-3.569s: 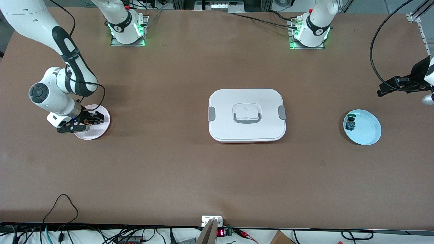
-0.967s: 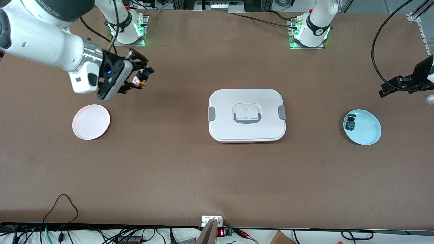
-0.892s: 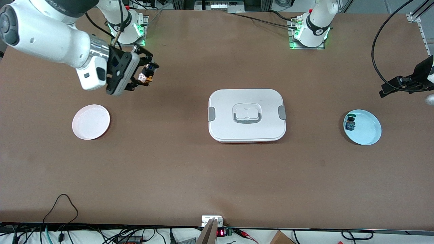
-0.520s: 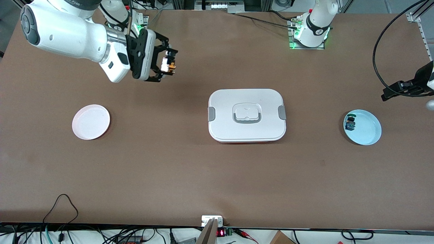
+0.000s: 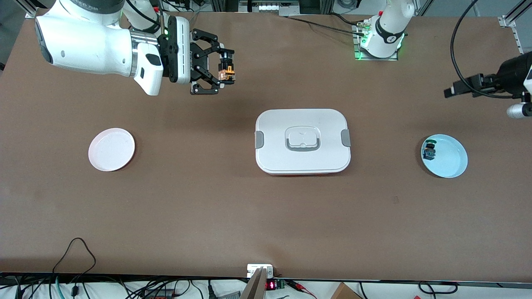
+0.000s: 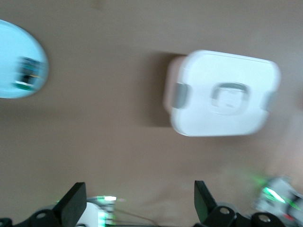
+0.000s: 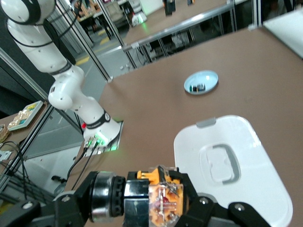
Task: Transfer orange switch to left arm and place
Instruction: 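Raise the switch with the right gripper while the left gripper approaches it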
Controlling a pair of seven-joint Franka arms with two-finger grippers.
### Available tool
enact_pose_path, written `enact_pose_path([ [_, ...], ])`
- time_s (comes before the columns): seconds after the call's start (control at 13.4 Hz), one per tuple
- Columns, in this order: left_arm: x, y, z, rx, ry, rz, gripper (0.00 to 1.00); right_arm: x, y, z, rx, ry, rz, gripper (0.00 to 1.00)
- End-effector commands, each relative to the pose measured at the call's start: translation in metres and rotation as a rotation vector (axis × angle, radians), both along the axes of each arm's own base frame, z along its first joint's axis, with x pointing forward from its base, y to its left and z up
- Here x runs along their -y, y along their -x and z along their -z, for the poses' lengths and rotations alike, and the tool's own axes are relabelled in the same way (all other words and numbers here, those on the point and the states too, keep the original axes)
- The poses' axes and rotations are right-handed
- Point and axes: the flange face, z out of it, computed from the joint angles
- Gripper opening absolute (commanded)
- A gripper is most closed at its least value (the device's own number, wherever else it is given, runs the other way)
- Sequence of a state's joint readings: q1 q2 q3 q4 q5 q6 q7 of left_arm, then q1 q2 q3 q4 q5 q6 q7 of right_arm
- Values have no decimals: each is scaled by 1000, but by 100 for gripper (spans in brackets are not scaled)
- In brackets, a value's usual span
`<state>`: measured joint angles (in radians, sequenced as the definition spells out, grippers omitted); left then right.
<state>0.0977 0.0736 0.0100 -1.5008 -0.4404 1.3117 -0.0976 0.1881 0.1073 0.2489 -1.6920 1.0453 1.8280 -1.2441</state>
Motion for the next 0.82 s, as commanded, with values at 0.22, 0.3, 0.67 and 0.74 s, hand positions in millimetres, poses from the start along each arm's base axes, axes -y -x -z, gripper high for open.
enact_pose_path([
  [0.22,10,-30,11,-91,544,-107,100,-12,-2,28,52,-283,42,0],
  [0.3,6,-35,16,-95,615,-122,100,-14,-1,35,51,-330,61,0],
  [0.67,11,-37,18,-102,669,-127,100,-38,4,46,119,-439,183,0],
  [0.74,16,-40,21,-103,720,-139,100,-44,6,46,129,-454,206,0],
])
